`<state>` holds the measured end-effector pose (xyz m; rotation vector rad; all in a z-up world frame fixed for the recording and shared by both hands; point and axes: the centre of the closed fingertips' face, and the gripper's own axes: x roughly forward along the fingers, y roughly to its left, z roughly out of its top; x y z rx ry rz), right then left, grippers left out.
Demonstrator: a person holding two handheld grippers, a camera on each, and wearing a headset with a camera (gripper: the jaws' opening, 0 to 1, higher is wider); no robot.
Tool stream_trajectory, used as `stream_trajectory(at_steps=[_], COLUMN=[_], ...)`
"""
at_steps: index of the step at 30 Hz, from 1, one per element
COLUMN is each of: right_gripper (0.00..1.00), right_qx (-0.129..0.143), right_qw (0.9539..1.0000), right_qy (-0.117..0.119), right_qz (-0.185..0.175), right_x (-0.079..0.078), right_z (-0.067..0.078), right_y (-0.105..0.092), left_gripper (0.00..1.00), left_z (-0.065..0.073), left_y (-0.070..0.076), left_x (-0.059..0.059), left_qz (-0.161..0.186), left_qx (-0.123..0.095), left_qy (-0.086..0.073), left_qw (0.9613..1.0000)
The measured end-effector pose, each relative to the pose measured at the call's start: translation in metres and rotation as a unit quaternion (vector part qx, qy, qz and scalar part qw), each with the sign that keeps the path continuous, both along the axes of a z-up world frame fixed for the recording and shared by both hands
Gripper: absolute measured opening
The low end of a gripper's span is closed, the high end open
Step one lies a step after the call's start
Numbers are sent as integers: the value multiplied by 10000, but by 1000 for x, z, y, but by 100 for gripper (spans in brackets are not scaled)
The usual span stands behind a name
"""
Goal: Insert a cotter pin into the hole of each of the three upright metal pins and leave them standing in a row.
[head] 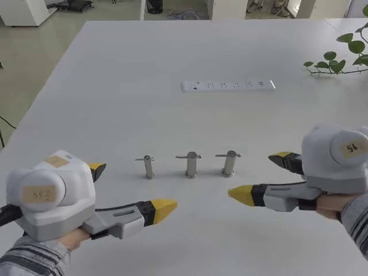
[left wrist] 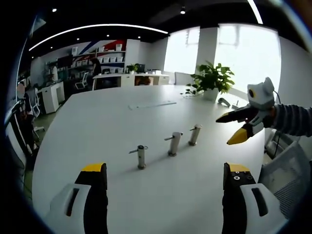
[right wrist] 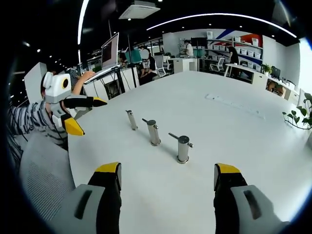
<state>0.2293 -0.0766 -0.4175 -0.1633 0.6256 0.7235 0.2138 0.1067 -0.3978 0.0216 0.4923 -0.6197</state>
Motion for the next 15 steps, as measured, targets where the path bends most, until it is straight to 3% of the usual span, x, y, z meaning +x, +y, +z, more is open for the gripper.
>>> stream_trajectory(at_steps=[15], right_gripper=[74], right_qx=[319], right_qw=[9990], right_qy=[79], right_qz=[-294], right_x=[0], right_z=[0], right_y=[4], left_gripper=[99], left_z=[-7], left_y=[6], left_x=[-4], left_qz=[121], left_qx=[-12], left_qy=[139], left_qw=[9998])
